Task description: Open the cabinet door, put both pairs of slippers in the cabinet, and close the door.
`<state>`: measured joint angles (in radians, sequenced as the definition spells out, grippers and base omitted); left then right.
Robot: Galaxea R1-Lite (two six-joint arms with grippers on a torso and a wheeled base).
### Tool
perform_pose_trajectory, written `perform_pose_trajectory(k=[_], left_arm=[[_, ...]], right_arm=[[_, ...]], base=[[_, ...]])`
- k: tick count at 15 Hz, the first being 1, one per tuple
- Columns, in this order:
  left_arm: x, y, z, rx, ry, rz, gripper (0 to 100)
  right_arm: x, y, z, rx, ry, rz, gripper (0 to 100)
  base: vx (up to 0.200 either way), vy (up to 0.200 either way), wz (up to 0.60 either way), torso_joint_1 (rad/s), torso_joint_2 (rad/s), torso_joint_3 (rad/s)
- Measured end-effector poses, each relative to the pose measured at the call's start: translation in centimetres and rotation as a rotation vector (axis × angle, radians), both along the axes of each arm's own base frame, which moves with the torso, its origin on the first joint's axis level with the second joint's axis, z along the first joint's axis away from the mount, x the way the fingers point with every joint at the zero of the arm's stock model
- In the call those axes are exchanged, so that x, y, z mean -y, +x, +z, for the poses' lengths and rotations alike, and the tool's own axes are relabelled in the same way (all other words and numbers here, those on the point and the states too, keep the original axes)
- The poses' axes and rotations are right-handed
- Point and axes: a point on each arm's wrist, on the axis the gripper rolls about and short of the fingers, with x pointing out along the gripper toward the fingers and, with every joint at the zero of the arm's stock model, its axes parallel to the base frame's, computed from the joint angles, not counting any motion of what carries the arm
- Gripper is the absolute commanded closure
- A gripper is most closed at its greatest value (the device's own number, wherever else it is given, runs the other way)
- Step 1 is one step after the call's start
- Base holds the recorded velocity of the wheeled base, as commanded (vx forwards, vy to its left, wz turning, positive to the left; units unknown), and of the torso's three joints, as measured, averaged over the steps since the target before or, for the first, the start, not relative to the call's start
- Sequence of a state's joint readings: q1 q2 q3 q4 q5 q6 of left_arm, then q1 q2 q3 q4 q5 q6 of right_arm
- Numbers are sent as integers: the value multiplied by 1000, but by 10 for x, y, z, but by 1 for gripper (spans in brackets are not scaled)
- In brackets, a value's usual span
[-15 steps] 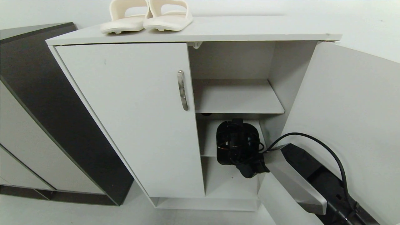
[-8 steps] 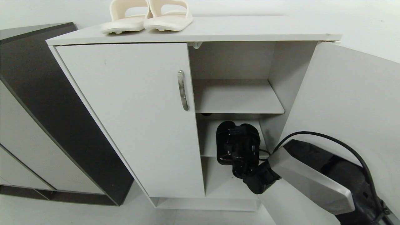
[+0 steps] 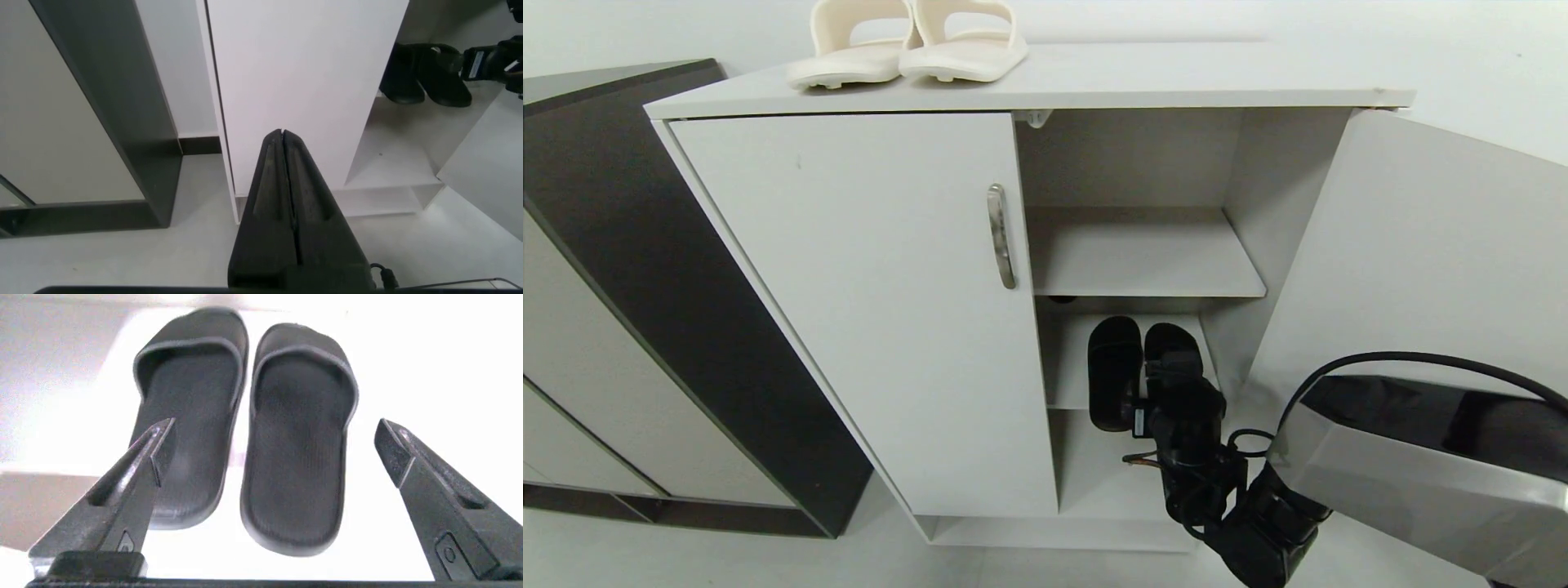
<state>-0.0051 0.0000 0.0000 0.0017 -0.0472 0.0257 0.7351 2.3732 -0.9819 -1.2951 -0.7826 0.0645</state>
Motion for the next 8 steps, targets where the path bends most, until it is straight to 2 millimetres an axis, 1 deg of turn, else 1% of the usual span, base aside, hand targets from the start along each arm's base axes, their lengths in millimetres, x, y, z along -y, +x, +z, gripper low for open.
perform_pose_trajectory(k=[1,8], left_arm=[[0,0,0,0,0,0,100],[0,0,0,0,-1,0,100]], right_arm=[[1,-2,1,-1,-2,1,0],[2,-7,3,-3,-6,8,0]], base=[[0,0,0,0,0,0],[-200,0,0,0,2,1]])
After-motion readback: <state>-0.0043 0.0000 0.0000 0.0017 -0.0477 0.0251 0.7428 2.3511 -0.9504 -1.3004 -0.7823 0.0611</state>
